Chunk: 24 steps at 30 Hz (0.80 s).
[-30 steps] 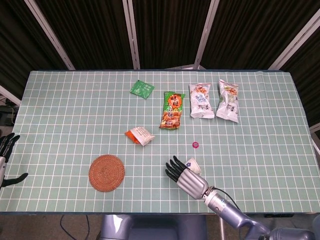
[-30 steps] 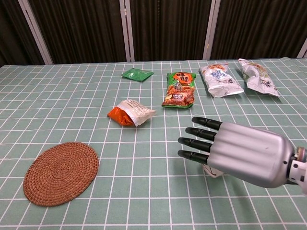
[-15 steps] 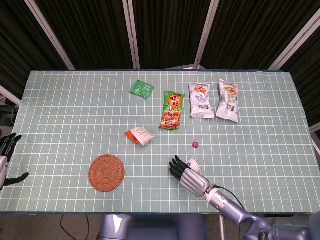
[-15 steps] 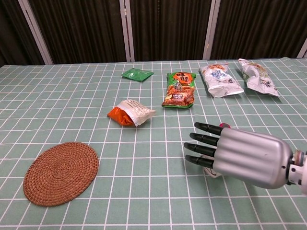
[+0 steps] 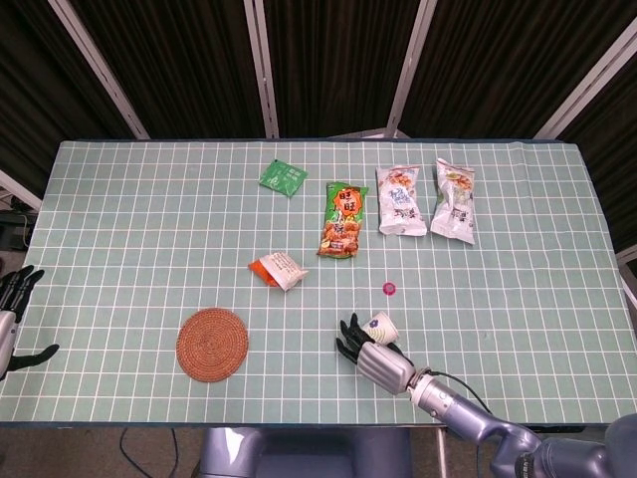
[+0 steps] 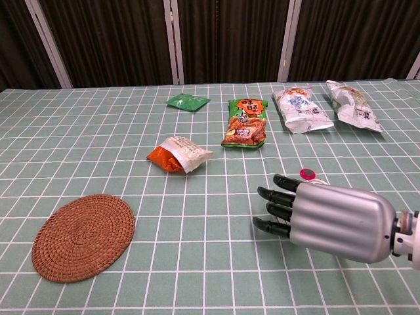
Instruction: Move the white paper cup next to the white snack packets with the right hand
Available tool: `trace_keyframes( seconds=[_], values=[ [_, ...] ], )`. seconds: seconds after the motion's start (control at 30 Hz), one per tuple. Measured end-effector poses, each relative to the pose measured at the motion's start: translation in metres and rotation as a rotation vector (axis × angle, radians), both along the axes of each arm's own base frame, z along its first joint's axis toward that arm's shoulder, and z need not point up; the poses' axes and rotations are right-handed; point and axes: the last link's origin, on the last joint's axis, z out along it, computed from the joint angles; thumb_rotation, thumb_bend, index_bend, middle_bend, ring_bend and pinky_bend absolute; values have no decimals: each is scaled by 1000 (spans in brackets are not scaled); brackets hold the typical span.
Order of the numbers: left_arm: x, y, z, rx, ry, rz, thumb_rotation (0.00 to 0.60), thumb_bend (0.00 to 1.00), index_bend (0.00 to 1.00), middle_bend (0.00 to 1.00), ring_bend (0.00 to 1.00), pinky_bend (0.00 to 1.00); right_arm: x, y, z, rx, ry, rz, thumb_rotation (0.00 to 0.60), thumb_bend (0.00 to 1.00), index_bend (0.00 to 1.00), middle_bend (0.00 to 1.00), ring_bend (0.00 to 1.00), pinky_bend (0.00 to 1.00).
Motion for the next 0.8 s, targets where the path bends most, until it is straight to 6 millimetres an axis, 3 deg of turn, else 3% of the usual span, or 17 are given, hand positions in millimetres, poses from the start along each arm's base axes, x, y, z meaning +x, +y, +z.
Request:
trace_keyframes(
  seconds=[0.13,0.47,0.8],
  values=[
    [0,0,0,-1,-3,1,600,0,0,0,0,0,-1,-3,0,-4,-17,-4,600,420,181,353,228,439],
    [-1,0,-1,-9,-7,1,600,0,0,0,0,0,3,-11,11,13,-159,-63,600,423,193,366,239,452],
    [0,0,-2,-16,-8,1,600,0,0,0,0,0,18,-39,35,84,-628,-431,600,422,194,366,236,412]
  ],
)
